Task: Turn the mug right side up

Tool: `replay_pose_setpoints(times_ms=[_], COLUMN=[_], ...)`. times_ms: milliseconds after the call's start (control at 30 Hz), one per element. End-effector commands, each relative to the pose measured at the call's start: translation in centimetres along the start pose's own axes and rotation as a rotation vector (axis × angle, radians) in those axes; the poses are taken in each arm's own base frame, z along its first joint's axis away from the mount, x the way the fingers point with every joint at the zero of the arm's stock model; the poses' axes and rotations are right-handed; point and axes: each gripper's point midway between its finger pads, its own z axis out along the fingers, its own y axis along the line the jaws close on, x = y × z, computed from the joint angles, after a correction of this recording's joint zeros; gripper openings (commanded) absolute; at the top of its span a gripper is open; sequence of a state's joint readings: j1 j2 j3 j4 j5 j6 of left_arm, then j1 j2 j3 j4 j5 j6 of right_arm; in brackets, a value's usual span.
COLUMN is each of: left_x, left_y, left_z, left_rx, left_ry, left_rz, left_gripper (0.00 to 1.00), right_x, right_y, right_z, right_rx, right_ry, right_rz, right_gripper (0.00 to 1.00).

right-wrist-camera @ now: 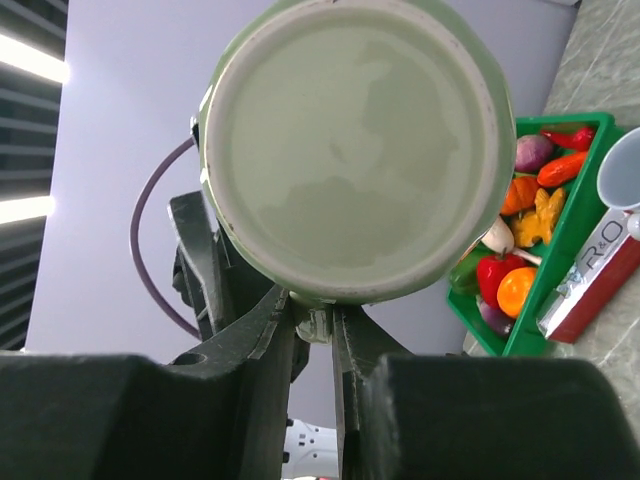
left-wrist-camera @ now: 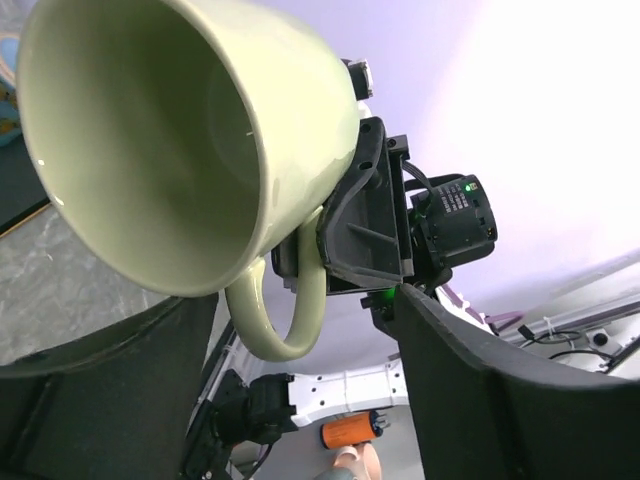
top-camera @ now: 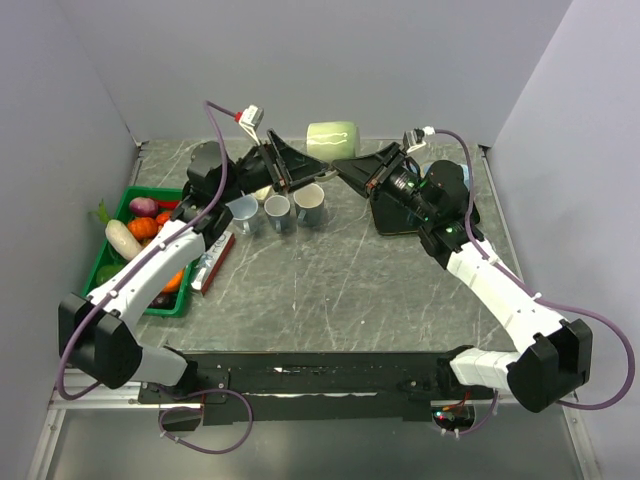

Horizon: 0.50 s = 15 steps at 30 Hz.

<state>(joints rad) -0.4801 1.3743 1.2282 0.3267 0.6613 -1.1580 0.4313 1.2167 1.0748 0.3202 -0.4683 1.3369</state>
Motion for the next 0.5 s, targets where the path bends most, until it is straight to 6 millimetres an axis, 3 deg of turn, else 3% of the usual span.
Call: replay_pose_setpoints(times_ms=[0,200,300,367,467], left_x=[-0.5,-0.7,-0.9,-1.0,-1.0], left_y=[-1.9,-1.8,-1.5,-1.5,-1.1], left_z=[0.5,0.6,0.6,0.7,0.7], left_rx=[0.080,0.076,0.058,0.055,0.043], left_ry=[-0.002,-0.012,-0.021,-0.023,-0.025], left_rz=[0.004,0.008,0.011,0.012,0.018], left_gripper=[0.74,0.53,0.30,0.22,0.01], right_x=[0.1,0.5,0.6,0.6,1.0], right_y=[6.0,5.2,4.8,4.6,4.1], right_z=[-1.1,-1.3,-1.4,-1.5,-1.6], right_rx=[-0.193,-0.182,-0.176,-0.177,-0.171], right_ry=[-0.019,-0.016,-0.016,-0.016,-0.005], right_rz=[-0.114,-0.111,-0.109,-0.113,-0.120], right_gripper=[0.00,0.00,0.00,0.00,0.00])
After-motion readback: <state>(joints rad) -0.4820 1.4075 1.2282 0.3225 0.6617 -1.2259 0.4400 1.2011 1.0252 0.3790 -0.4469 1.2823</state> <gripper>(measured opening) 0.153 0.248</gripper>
